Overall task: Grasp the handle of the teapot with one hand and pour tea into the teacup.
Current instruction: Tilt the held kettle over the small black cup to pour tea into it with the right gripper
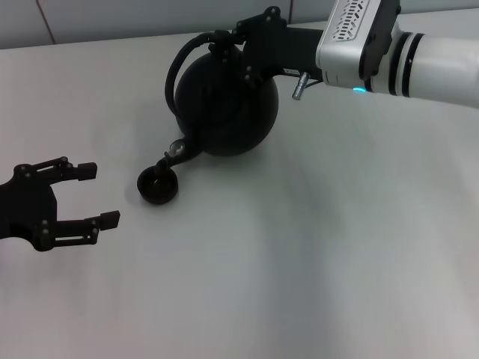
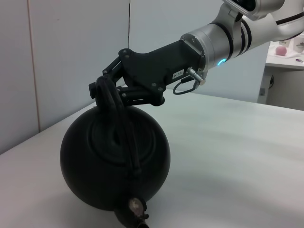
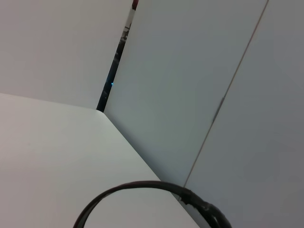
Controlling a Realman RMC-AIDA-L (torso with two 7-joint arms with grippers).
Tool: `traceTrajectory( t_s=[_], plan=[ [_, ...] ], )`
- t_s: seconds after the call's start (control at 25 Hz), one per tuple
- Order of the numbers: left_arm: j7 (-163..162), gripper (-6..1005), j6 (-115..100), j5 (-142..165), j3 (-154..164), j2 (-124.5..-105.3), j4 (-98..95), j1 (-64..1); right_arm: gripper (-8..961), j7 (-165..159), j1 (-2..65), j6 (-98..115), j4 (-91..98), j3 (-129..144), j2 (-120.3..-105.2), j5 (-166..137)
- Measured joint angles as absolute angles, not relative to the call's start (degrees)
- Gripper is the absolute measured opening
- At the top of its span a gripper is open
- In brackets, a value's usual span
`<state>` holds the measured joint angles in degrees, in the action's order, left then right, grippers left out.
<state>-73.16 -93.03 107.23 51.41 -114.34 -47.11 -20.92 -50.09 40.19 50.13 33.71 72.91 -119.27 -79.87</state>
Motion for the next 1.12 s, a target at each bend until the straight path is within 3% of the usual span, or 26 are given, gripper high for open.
traceTrajectory(
  t_s=[1.12],
  plan=[
    [-73.2,861,-92.6,107.2,51.4,-114.35,-47.1,-20.9,122,-47.1,40.3,50.4,34.0,73.0,-119.36,-79.5]
  ],
)
